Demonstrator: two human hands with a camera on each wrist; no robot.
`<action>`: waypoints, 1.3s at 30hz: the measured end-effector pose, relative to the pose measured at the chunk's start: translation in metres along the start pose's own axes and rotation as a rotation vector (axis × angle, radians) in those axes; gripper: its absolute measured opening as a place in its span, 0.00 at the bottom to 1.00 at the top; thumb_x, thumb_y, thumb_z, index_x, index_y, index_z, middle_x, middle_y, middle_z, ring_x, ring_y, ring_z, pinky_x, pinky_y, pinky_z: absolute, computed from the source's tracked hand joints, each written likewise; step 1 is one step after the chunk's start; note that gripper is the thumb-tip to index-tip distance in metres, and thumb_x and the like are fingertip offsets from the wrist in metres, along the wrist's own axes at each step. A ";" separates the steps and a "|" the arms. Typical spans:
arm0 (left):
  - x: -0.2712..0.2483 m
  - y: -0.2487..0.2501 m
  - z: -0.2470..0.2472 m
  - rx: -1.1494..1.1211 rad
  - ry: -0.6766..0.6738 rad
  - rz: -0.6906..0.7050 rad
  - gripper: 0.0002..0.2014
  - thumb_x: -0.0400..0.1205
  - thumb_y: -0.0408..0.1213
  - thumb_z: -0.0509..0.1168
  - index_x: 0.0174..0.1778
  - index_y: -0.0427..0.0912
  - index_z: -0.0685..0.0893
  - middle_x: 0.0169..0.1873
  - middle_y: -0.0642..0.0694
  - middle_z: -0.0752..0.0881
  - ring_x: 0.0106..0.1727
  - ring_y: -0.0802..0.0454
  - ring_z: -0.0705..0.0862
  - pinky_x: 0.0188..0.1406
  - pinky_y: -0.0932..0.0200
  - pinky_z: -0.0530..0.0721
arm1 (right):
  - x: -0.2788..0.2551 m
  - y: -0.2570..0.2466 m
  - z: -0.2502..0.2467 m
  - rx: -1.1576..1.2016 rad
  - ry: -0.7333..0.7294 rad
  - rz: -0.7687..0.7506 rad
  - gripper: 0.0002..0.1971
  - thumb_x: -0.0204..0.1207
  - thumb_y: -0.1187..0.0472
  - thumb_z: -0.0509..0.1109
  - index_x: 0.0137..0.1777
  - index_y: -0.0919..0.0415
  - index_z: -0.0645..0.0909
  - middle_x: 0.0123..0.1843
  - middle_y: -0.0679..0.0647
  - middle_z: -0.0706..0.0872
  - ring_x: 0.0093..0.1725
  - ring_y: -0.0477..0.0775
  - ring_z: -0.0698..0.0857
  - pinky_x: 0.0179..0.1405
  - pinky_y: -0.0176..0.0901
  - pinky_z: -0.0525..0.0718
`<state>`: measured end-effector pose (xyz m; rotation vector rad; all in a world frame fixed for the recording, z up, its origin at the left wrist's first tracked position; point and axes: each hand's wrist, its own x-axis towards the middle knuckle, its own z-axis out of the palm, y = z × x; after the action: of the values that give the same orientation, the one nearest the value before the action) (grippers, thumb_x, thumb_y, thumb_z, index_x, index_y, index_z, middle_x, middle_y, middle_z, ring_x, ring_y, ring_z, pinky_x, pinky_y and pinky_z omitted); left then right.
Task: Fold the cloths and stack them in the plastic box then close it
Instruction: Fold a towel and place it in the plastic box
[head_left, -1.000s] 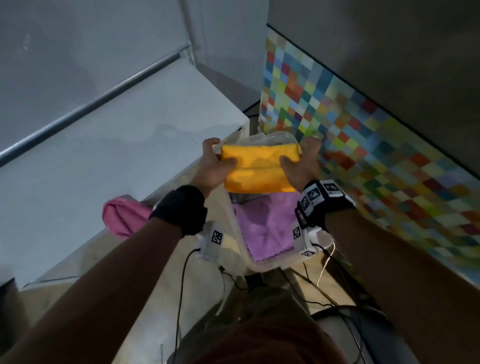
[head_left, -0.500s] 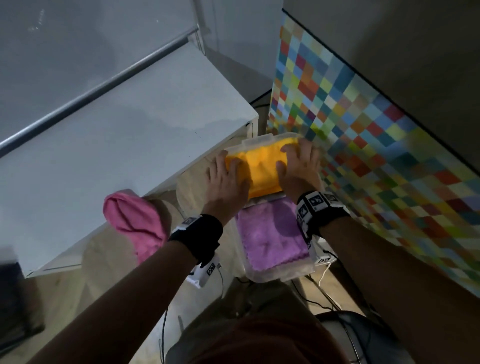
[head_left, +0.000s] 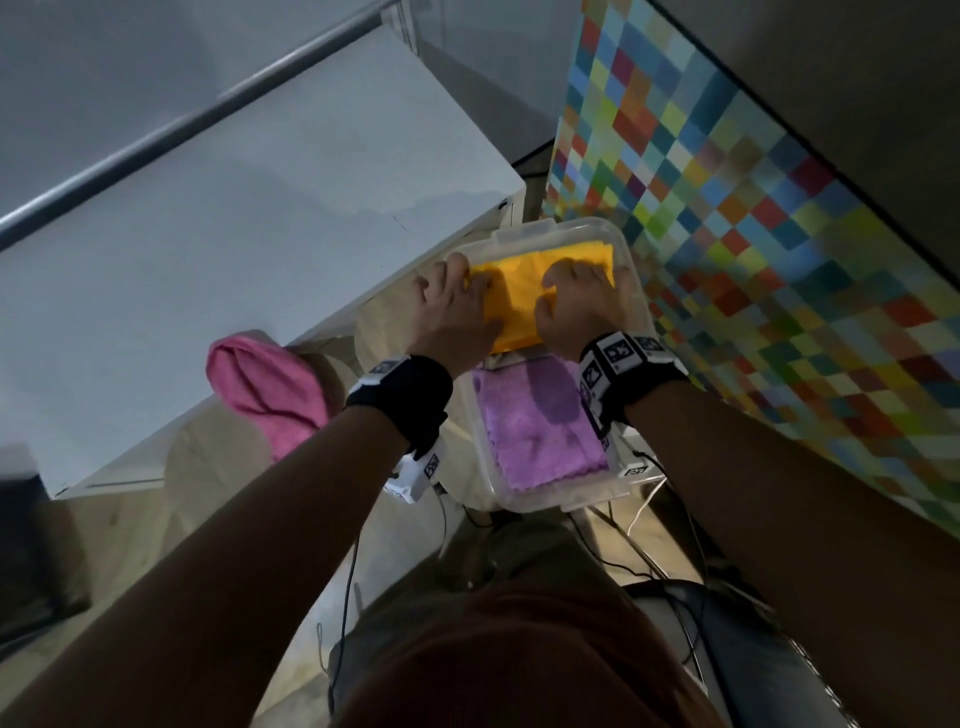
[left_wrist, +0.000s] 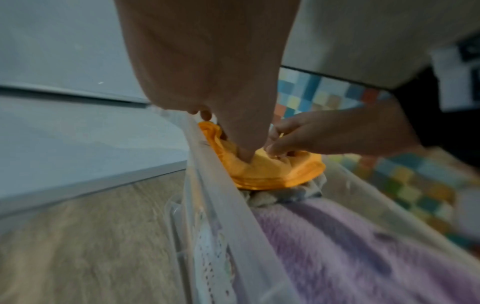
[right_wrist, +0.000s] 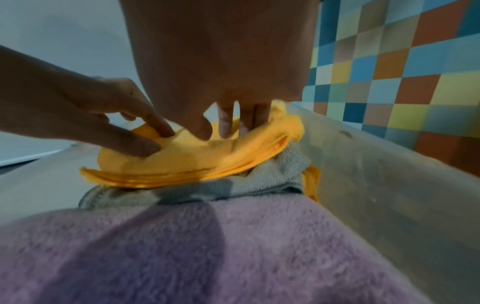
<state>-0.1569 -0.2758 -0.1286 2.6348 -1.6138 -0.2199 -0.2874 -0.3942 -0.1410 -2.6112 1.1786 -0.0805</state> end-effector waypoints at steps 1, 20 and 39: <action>-0.003 -0.004 -0.002 -0.068 0.043 -0.016 0.27 0.78 0.62 0.61 0.71 0.53 0.76 0.69 0.40 0.68 0.68 0.38 0.68 0.65 0.43 0.67 | 0.000 -0.003 -0.003 0.010 0.069 -0.016 0.17 0.74 0.51 0.60 0.57 0.56 0.81 0.55 0.56 0.85 0.59 0.62 0.82 0.74 0.61 0.60; -0.154 -0.253 0.018 -0.383 -0.022 -0.621 0.21 0.80 0.43 0.67 0.68 0.41 0.76 0.61 0.33 0.76 0.61 0.34 0.76 0.60 0.43 0.76 | -0.032 -0.266 0.052 0.311 -0.387 -0.178 0.09 0.74 0.54 0.66 0.53 0.52 0.79 0.50 0.48 0.83 0.49 0.54 0.82 0.57 0.52 0.81; -0.234 -0.232 0.148 -0.870 0.122 -0.934 0.18 0.78 0.53 0.68 0.45 0.38 0.90 0.39 0.41 0.89 0.39 0.47 0.86 0.45 0.48 0.85 | -0.077 -0.295 0.207 0.013 -0.822 -0.307 0.06 0.71 0.54 0.68 0.45 0.54 0.79 0.43 0.54 0.86 0.43 0.59 0.85 0.42 0.47 0.83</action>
<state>-0.0782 0.0432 -0.2775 2.3274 -0.0431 -0.5911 -0.0905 -0.1045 -0.2557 -2.3704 0.4802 0.8312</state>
